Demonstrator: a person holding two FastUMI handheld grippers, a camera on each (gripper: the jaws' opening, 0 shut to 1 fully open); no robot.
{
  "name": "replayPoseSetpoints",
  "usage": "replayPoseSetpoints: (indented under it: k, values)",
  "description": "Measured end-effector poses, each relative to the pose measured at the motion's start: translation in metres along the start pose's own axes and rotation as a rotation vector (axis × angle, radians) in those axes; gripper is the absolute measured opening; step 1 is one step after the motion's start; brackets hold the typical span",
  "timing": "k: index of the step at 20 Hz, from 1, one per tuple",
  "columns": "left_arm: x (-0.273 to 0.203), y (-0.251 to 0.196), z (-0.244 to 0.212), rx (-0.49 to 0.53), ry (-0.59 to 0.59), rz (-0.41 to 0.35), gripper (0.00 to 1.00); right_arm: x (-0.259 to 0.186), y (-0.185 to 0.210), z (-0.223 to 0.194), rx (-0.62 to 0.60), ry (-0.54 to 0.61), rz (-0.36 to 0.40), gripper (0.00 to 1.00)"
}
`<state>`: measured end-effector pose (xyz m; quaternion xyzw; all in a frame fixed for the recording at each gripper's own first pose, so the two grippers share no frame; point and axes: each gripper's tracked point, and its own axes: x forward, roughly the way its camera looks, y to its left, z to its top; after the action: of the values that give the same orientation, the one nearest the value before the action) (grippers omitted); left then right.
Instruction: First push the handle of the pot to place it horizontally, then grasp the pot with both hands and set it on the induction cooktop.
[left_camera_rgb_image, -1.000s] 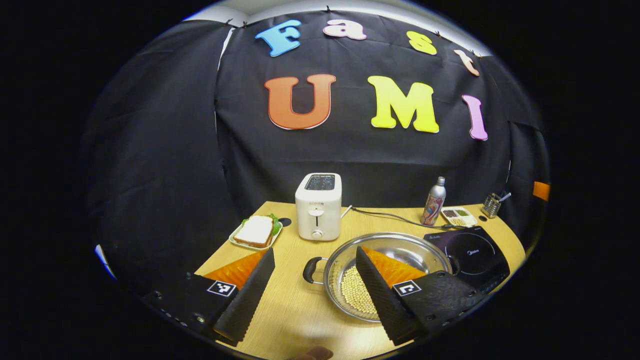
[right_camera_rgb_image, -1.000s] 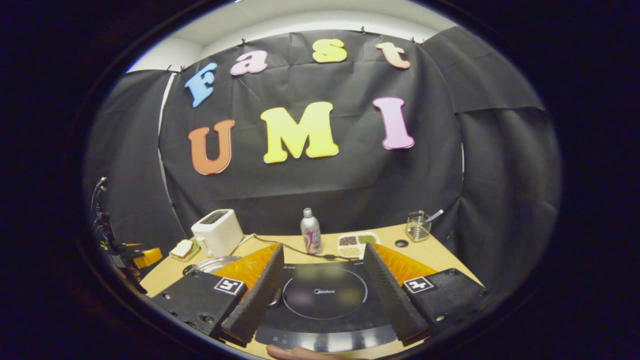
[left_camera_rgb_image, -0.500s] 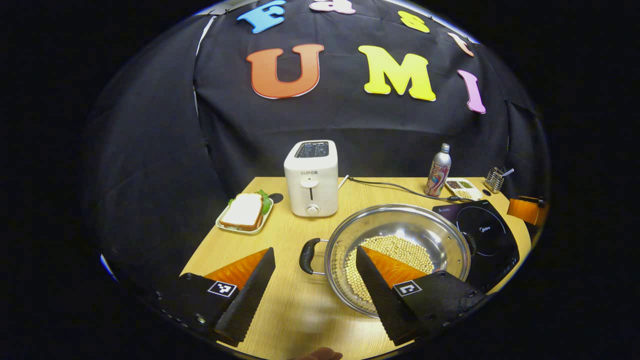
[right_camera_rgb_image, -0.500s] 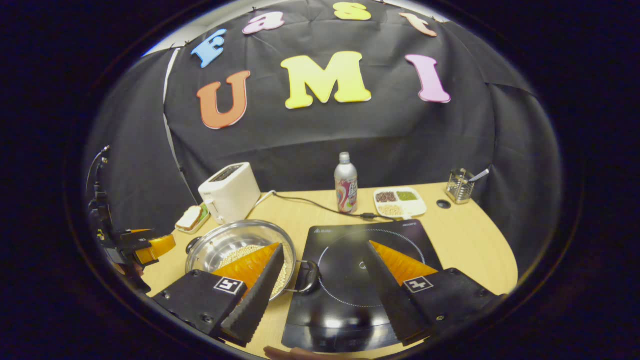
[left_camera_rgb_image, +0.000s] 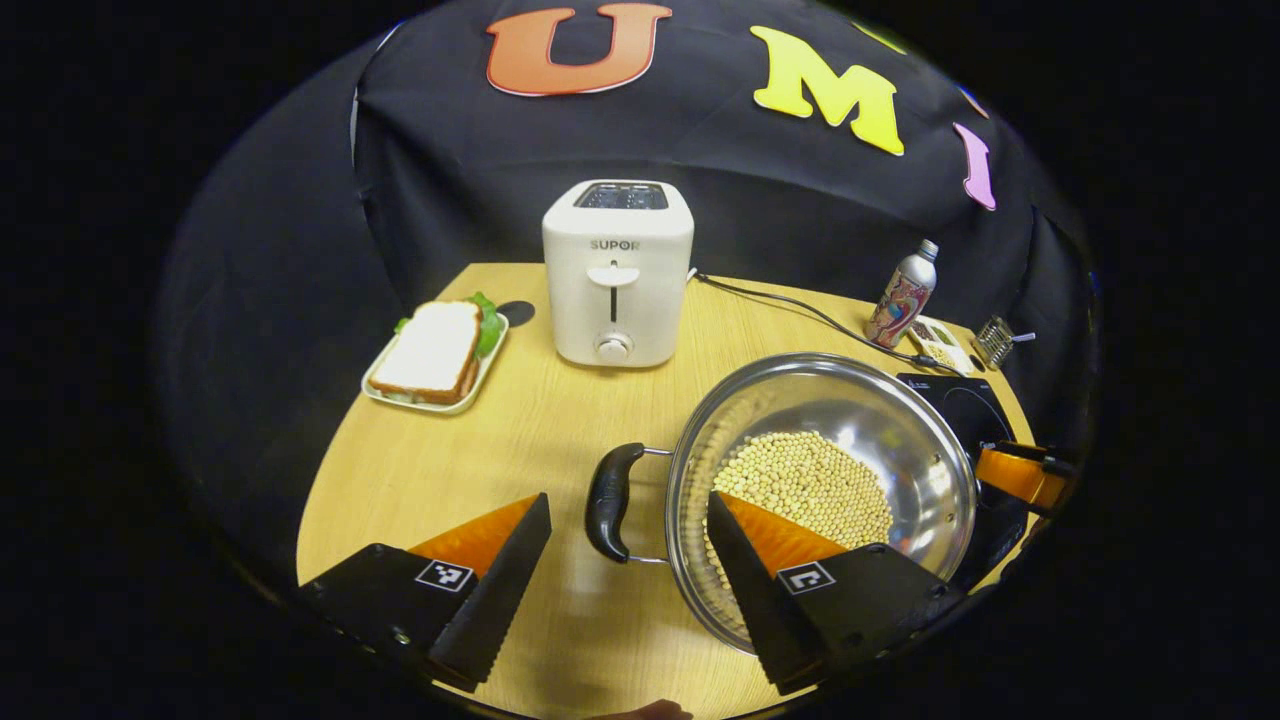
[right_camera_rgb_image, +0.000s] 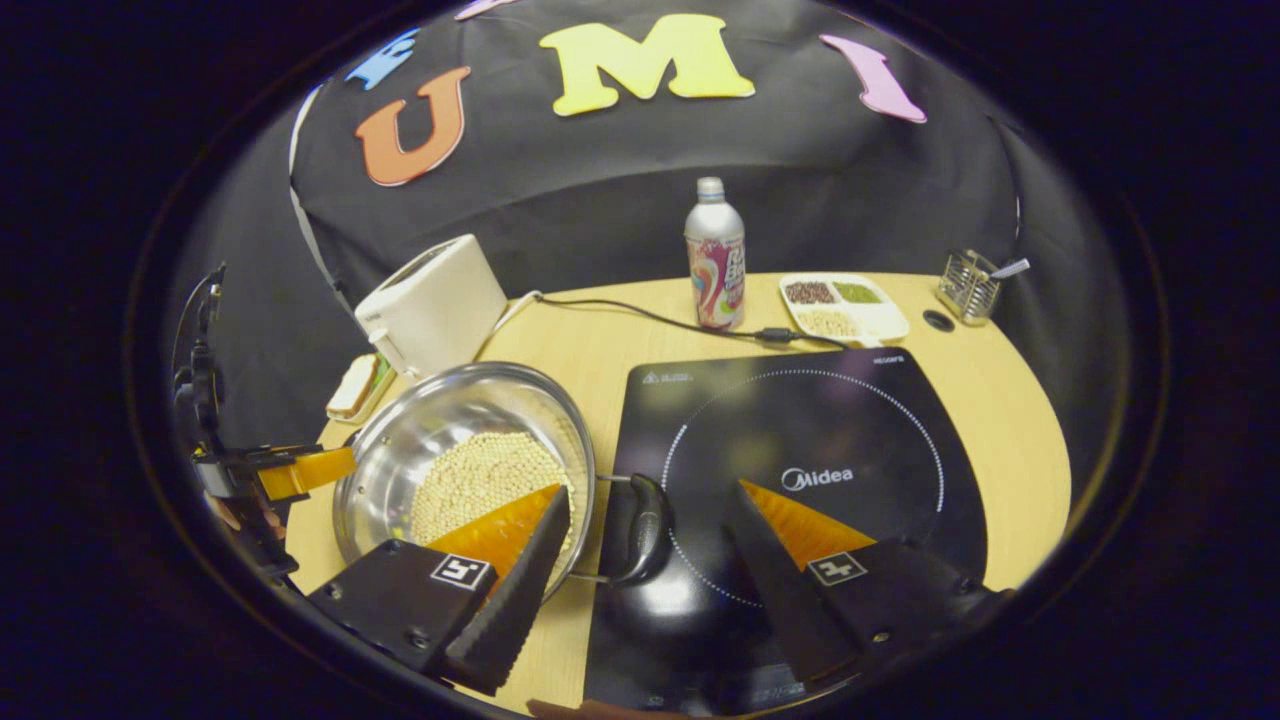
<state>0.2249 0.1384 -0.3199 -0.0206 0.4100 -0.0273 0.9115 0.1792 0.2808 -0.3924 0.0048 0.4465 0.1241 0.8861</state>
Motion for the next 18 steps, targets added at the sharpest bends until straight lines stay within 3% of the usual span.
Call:
replayPoseSetpoints:
  k: [2, 3, 4, 6, 7, 9, 10, 11, 12, 13, 14, 15, 16, 17, 18]
  values:
    - [0.007, 0.001, -0.002, -0.027, 0.038, -0.027, 0.90, 0.005, 0.000, -0.006, -0.013, 0.045, -0.013, 0.94]
    - [0.011, 0.002, -0.004, -0.021, 0.051, -0.027, 0.76, 0.008, 0.004, -0.005, -0.022, 0.051, -0.009, 0.94]
    - [0.015, 0.005, -0.005, -0.004, 0.064, -0.018, 0.84, 0.008, 0.007, -0.006, -0.029, 0.061, -0.002, 0.93]
    - [0.022, 0.003, -0.006, 0.021, 0.092, -0.022, 0.82, 0.010, 0.011, -0.012, -0.009, 0.104, 0.001, 0.98]
    - [0.024, -0.001, -0.009, 0.020, 0.109, -0.031, 0.80, 0.012, 0.014, -0.013, 0.007, 0.123, 0.017, 0.90]
    - [0.033, 0.001, -0.011, 0.020, 0.104, -0.013, 0.66, 0.014, 0.019, -0.008, 0.010, 0.108, 0.057, 0.90]
    - [0.026, 0.003, -0.010, 0.025, 0.107, -0.011, 0.65, 0.014, 0.021, -0.011, 0.021, 0.126, 0.063, 0.83]
    - [0.027, 0.003, -0.008, 0.024, 0.105, -0.010, 0.75, 0.011, 0.021, -0.015, 0.019, 0.156, 0.059, 0.72]
    - [0.027, 0.001, -0.008, 0.025, 0.106, -0.010, 0.63, 0.016, 0.019, -0.015, -0.004, 0.159, 0.053, 0.70]
    - [0.027, 0.001, -0.009, 0.025, 0.106, -0.009, 0.73, 0.014, 0.018, -0.014, -0.027, 0.181, 0.044, 0.70]
    - [0.029, 0.003, -0.008, 0.027, 0.104, -0.008, 0.53, 0.016, 0.015, -0.016, -0.022, 0.199, 0.032, 0.70]
    - [0.027, 0.001, -0.008, 0.027, 0.105, -0.008, 0.61, 0.016, 0.016, -0.013, -0.015, 0.207, 0.032, 0.68]
    - [0.027, 0.001, -0.010, 0.027, 0.103, -0.007, 0.62, 0.018, 0.015, -0.014, -0.018, 0.231, 0.037, 0.65]
    - [0.025, 0.001, -0.010, 0.031, 0.104, -0.004, 0.71, 0.018, 0.014, -0.013, -0.012, 0.247, 0.040, 0.64]
    - [0.025, 0.000, -0.009, 0.035, 0.101, 0.004, 0.62, 0.018, 0.014, -0.012, -0.006, 0.251, 0.040, 0.63]
